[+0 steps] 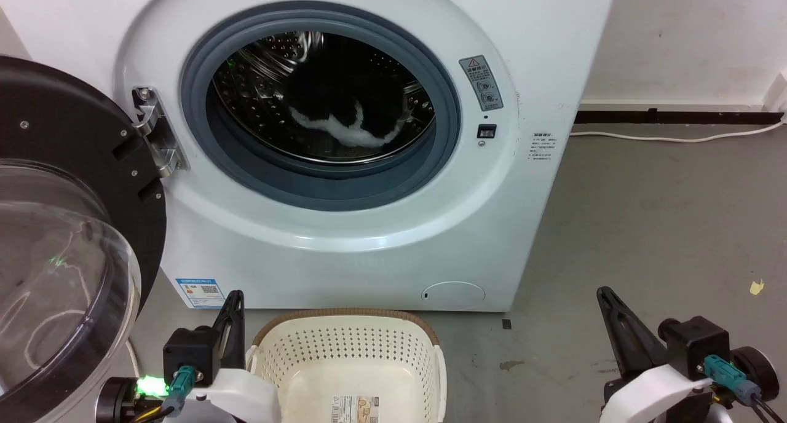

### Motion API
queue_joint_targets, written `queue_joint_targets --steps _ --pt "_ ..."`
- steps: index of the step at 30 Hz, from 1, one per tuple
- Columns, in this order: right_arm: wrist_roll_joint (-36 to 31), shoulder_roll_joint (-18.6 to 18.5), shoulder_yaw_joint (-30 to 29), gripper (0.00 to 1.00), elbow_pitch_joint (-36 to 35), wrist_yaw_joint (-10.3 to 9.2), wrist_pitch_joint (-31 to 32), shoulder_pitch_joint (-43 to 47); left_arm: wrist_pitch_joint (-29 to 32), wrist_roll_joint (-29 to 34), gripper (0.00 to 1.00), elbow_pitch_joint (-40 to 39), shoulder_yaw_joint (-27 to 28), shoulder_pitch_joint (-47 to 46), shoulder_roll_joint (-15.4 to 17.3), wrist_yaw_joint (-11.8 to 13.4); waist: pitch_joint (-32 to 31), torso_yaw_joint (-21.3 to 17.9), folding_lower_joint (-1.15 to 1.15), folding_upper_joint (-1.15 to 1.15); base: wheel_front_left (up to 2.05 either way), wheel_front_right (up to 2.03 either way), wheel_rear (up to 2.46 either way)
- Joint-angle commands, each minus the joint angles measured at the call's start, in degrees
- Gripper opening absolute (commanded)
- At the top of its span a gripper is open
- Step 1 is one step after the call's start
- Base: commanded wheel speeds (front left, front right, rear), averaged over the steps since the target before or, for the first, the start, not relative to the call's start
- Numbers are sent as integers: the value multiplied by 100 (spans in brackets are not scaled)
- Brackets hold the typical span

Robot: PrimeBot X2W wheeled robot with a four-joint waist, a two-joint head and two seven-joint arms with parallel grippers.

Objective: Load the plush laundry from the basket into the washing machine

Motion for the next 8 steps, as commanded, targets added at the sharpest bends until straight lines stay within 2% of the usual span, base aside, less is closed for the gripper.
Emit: queue_joint_targets --steps 1,8 --pt "-43 5 -2 0 14 -5 3 -67 2 14 0 -27 17 -88 -1 -25 0 0 0 0 0 0 0" --pt "-43 5 -2 0 14 -5 3 -67 2 14 0 -27 17 -88 -1 -25 0 0 0 0 0 0 0"
